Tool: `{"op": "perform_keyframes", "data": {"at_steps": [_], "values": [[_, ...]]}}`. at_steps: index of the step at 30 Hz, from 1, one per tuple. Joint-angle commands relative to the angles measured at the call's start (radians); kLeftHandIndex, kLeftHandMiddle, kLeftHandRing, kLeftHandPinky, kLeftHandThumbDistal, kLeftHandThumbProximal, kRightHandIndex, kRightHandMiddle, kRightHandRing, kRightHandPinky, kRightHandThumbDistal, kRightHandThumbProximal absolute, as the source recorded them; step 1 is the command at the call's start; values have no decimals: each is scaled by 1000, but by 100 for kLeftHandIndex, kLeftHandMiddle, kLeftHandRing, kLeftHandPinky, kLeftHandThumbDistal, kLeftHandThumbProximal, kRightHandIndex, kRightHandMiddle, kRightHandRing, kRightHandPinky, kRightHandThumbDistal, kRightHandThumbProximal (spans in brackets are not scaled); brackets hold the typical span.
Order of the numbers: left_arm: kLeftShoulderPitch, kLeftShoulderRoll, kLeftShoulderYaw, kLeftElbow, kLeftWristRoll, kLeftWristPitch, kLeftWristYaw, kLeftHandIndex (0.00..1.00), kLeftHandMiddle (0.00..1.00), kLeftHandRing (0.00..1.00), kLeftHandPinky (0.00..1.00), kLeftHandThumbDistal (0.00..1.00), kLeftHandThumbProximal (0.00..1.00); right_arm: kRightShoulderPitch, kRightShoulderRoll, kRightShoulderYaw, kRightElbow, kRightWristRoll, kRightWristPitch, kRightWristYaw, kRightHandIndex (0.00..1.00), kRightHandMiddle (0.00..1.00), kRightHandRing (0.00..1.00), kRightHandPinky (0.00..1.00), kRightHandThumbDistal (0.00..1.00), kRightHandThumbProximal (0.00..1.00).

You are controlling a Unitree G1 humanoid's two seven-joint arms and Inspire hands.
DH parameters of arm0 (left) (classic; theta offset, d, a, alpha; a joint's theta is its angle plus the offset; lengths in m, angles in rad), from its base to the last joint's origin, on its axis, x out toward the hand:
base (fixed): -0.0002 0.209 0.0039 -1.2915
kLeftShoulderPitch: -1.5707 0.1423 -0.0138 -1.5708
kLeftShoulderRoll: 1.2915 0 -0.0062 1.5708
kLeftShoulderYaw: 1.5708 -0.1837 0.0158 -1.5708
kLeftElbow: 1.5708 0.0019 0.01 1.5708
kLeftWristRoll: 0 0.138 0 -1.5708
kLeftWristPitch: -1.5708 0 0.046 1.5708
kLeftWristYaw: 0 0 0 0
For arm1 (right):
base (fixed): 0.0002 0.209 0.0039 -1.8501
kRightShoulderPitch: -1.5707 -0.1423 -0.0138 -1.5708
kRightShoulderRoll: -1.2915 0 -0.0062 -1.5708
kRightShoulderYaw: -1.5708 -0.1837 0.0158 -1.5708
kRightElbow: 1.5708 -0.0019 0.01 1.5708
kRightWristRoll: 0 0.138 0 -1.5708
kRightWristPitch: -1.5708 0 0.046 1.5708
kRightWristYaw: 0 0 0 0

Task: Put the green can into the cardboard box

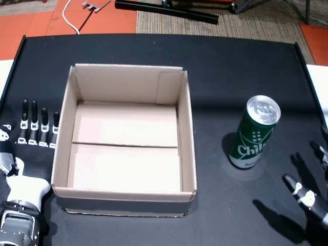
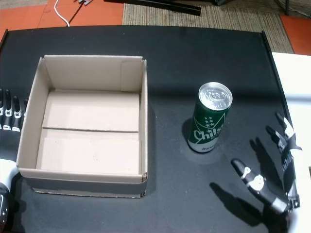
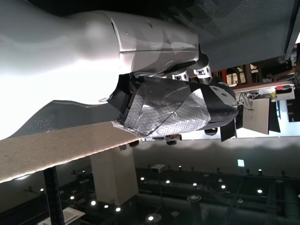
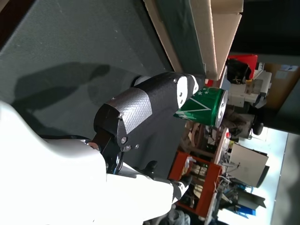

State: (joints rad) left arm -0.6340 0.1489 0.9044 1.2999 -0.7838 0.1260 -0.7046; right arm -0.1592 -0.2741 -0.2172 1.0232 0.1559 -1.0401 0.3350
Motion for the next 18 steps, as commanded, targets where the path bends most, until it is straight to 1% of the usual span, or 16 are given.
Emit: {"op": "perform_keyframes", "data": {"at_steps": [1,3,6,8,10,14,16,18], "values": [[45,-8,-1,20,2,-2,22,49,47,57,71,6,84,-20,-20,-14,37,6,9,10,100,93,95,100,100,39],[49,-7,-5,21,5,2,13,49,47,57,69,6,86,-43,-27,-17,64,11,26,30,100,93,95,100,100,39],[52,-6,-4,22,4,10,4,49,47,57,71,6,86,-74,-36,-21,99,12,58,52,100,94,95,100,100,39],[51,-5,-1,21,1,13,9,48,46,56,70,5,86,-89,-35,-25,118,15,80,66,100,94,95,100,100,38],[52,-4,0,20,0,13,8,48,46,56,71,5,84,-100,-37,-25,137,8,100,69,100,94,95,100,100,39],[53,-5,0,19,0,11,16,48,46,56,70,6,81,-128,-41,-15,176,-23,141,50,99,94,95,100,100,41],[54,-6,-1,19,0,13,13,47,46,56,68,7,81,-142,-41,-5,190,-45,162,33,99,95,95,100,100,40],[56,-7,-5,20,4,14,5,48,47,56,69,7,83,-157,-43,16,203,-78,173,9,100,95,95,100,100,35]]}}
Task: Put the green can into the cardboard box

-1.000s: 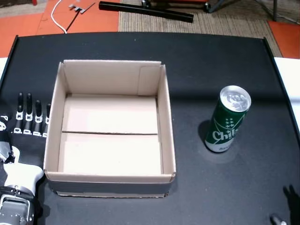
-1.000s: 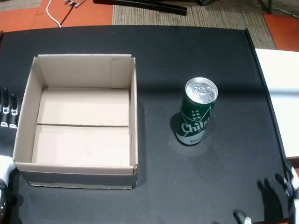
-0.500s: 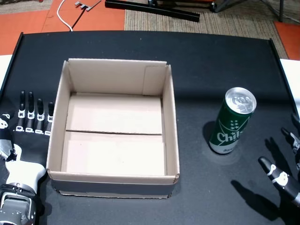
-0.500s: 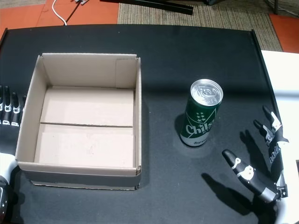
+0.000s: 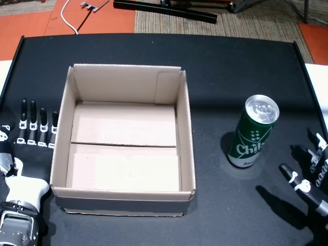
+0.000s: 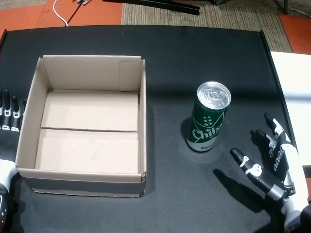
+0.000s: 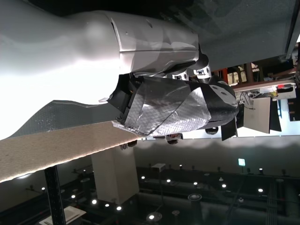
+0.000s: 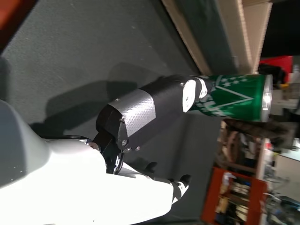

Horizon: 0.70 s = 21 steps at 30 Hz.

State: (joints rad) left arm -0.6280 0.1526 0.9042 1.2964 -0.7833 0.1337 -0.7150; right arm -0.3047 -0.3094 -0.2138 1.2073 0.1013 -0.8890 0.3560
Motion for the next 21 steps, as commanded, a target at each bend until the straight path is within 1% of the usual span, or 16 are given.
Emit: {"op": "perform_keyframes", "data": {"at_steps": [1,2,4,7,9,11,14,18,21], "values": [[51,-11,-6,24,5,6,11,47,46,55,69,7,83,-18,-10,26,25,-45,28,-28,100,95,95,100,100,35],[52,-11,-7,25,7,7,6,47,46,55,70,9,82,-27,-12,42,30,-70,34,-46,99,95,95,100,100,36],[54,-12,-6,25,6,5,-1,46,45,56,69,8,81,-41,-12,67,40,-109,40,-72,99,95,96,100,100,35],[54,-11,-8,24,10,1,9,47,47,57,66,8,79,-61,-4,96,54,-149,58,-107,98,94,95,99,100,36],[52,-12,-5,23,5,4,13,47,46,56,67,6,80,-72,3,117,58,-167,73,-125,97,94,95,99,100,34],[54,-13,-7,23,7,4,10,46,45,55,67,7,81,-84,13,129,63,-174,84,-125,98,95,96,100,100,31],[54,-13,-11,22,10,3,12,46,45,54,66,8,80,-103,22,153,68,-194,96,-140,99,95,96,100,100,33],[56,-15,-11,22,8,5,15,47,46,55,67,8,81,-129,36,175,77,-202,122,-130,100,97,98,100,100,29],[58,-16,-16,22,11,0,16,47,46,55,66,8,81,-146,45,197,83,-221,132,-139,100,97,97,100,100,32]]}}
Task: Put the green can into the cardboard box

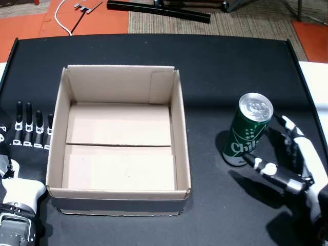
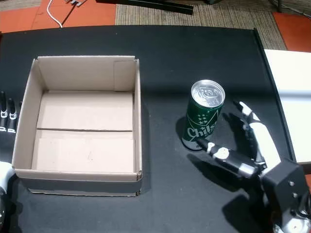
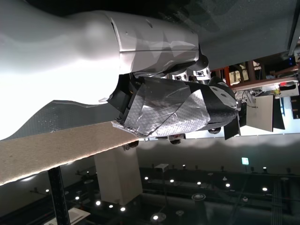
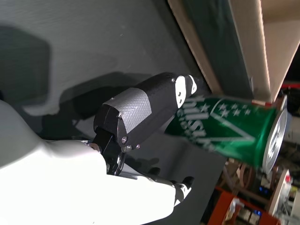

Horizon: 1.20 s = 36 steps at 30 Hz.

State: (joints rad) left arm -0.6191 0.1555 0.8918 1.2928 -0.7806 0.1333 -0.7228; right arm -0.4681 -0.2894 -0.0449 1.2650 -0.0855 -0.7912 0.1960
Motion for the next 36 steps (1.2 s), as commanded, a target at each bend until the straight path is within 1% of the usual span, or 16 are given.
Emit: {"op": "perform_keyframes", "data": {"at_steps": [1,4,11,13,17,20,23,26,29,30,31,32,33,34,35,36], "values": [[49,-19,-3,25,6,3,27,47,46,55,66,8,81,11,29,34,28,-41,39,16,100,97,97,100,100,34],[51,-20,-4,25,4,7,24,47,46,55,68,8,82,-5,37,51,33,-55,57,1,100,96,97,100,100,37],[57,-20,-2,24,1,13,26,48,46,57,72,6,83,-36,64,61,42,-52,90,0,100,95,96,100,100,37],[58,-20,-1,24,-1,18,28,48,47,56,72,5,85,-48,72,59,41,-47,103,9,100,95,96,100,100,33],[62,-22,-1,20,-2,20,29,49,48,59,75,3,87,-66,79,65,39,-54,104,19,100,96,97,100,100,36],[65,-19,-1,18,-3,28,20,50,48,59,72,3,89,-80,88,60,41,-49,110,25,100,95,97,100,100,37],[64,-19,-3,16,1,19,32,51,49,58,71,4,93,-94,97,49,45,-41,124,28,97,91,94,100,100,39],[67,-17,3,19,-5,22,25,51,49,58,71,4,90,-99,105,39,45,-37,129,28,92,87,88,99,100,39],[70,-17,7,19,-9,24,14,50,48,57,72,5,86,-99,111,30,43,-30,124,39,87,81,82,93,100,33],[70,-18,8,19,-10,26,12,50,48,58,74,5,86,-99,114,22,43,-23,125,45,85,77,78,90,95,24],[70,-18,10,20,-11,28,12,50,48,58,74,5,85,-98,117,14,43,-15,127,50,83,74,75,85,85,15],[70,-18,10,20,-12,29,13,50,48,59,75,3,87,-97,121,8,43,-9,128,47,78,69,69,80,66,5],[70,-18,11,21,-12,32,12,50,49,60,76,4,88,-95,122,11,43,-15,125,20,67,60,62,72,44,0],[70,-18,12,21,-12,35,11,50,49,60,75,4,90,-94,123,15,42,-24,122,-6,61,55,57,67,33,0],[70,-18,12,22,-12,36,10,49,49,60,75,4,90,-91,126,18,41,-32,110,-38,53,47,50,61,12,0],[71,-18,11,23,-10,36,7,49,48,60,74,5,89,-87,129,21,41,-41,95,-69,46,39,43,55,2,0]]}}
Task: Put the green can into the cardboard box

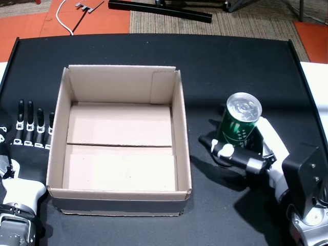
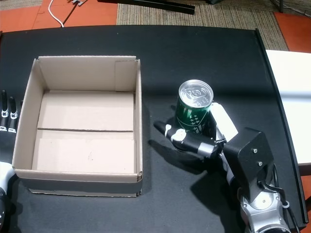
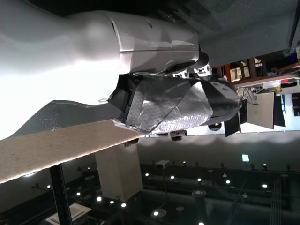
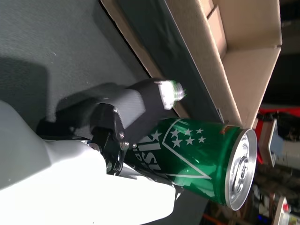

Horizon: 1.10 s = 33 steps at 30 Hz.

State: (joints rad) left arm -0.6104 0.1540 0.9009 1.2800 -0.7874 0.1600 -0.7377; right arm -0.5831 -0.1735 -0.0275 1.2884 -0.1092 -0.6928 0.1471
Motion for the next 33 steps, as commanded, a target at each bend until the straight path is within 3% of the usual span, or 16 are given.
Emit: {"op": "perform_keyframes", "data": {"at_steps": [1,7,13,15,23,30,33], "values": [[63,-17,2,35,-2,9,20,49,49,60,76,5,88,32,16,5,17,-22,-15,-43,40,34,39,52,0,0],[60,-17,-2,33,4,-12,19,50,48,59,72,7,84,40,32,-13,27,-15,-32,-81,21,19,28,46,0,0],[51,-19,-3,32,3,-18,34,50,49,59,74,6,87,38,34,-23,28,-15,-12,-84,18,17,26,47,0,0],[48,-21,-3,33,4,-24,41,50,48,58,71,7,86,37,34,-24,28,-21,-5,-89,16,15,25,47,0,0],[40,-29,-12,33,8,-37,56,50,49,61,73,7,86,29,16,-26,6,-28,-67,-95,0,0,12,40,1,0],[43,-38,-13,40,8,-31,51,49,49,60,73,8,83,-60,-82,-14,-124,-62,-382,-143,0,0,0,31,3,0],[40,-42,-13,41,8,-28,59,49,49,60,74,7,83,-128,-133,-26,-197,-119,-472,-234,0,0,0,25,20,2]]}}
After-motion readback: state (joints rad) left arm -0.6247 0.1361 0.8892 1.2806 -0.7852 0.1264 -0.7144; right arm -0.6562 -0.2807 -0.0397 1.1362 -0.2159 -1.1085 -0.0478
